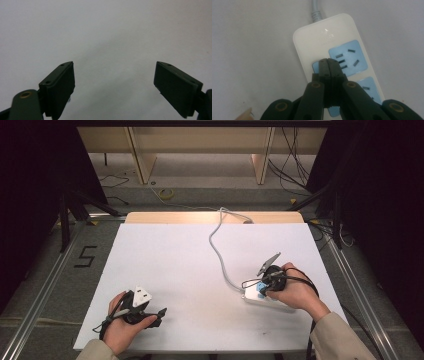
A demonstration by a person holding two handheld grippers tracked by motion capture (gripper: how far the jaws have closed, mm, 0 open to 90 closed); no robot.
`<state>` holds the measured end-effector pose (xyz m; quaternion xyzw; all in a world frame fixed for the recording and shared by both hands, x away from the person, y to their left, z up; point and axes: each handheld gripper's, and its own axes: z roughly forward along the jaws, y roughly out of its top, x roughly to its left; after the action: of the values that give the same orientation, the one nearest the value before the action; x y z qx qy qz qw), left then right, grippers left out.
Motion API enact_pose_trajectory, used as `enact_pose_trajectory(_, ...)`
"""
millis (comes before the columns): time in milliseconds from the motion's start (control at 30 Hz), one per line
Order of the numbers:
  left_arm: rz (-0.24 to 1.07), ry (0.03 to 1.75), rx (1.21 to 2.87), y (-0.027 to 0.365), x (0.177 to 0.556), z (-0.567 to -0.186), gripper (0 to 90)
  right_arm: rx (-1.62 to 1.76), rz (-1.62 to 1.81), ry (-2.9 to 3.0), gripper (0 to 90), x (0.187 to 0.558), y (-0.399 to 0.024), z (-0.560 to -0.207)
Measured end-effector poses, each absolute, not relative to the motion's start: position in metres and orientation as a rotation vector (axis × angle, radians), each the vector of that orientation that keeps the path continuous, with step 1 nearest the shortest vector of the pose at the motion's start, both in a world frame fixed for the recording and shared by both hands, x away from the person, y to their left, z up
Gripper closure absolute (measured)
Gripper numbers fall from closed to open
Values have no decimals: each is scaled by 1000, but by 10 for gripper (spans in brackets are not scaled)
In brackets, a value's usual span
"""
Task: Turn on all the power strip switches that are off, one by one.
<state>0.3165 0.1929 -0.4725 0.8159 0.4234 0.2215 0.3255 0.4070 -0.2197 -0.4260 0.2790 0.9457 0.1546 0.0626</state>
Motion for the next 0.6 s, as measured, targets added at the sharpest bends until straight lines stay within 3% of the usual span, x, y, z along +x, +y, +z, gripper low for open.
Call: enact_pose_trajectory(600, 579, 1115, 2138, 193, 316, -473, 170, 870, 411, 2861, 900, 405, -235, -415)
